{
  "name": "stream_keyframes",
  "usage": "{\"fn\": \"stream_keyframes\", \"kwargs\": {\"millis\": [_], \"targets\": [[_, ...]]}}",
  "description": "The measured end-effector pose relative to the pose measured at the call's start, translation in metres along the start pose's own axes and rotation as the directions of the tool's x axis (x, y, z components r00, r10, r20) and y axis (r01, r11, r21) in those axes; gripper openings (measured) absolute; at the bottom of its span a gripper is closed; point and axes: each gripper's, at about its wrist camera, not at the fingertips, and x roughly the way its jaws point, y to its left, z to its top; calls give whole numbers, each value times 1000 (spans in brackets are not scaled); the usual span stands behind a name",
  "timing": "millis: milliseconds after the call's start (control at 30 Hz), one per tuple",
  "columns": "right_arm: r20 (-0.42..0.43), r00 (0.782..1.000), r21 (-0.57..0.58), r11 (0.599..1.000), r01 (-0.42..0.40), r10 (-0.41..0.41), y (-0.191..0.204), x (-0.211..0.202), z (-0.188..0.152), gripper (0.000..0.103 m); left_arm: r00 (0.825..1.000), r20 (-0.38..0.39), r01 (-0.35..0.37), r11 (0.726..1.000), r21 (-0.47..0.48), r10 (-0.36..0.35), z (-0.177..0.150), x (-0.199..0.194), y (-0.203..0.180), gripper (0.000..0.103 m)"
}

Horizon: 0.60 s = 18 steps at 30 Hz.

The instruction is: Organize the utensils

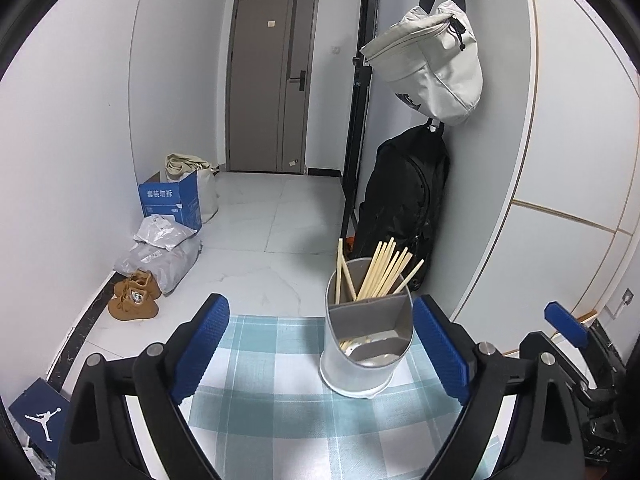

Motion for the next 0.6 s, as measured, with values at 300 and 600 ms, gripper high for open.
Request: {"fn": "stream_keyframes", "kwargs": {"millis": [300,600], "targets": [[9,1000,-26,999,26,-26,5,-10,-27,103,999,25,-29,1000,3,29,-33,3,3,90],[-7,1000,-41,999,29,-29,5,-11,-39,103,999,4,-45,999,1,45,-52,14,7,90]]}}
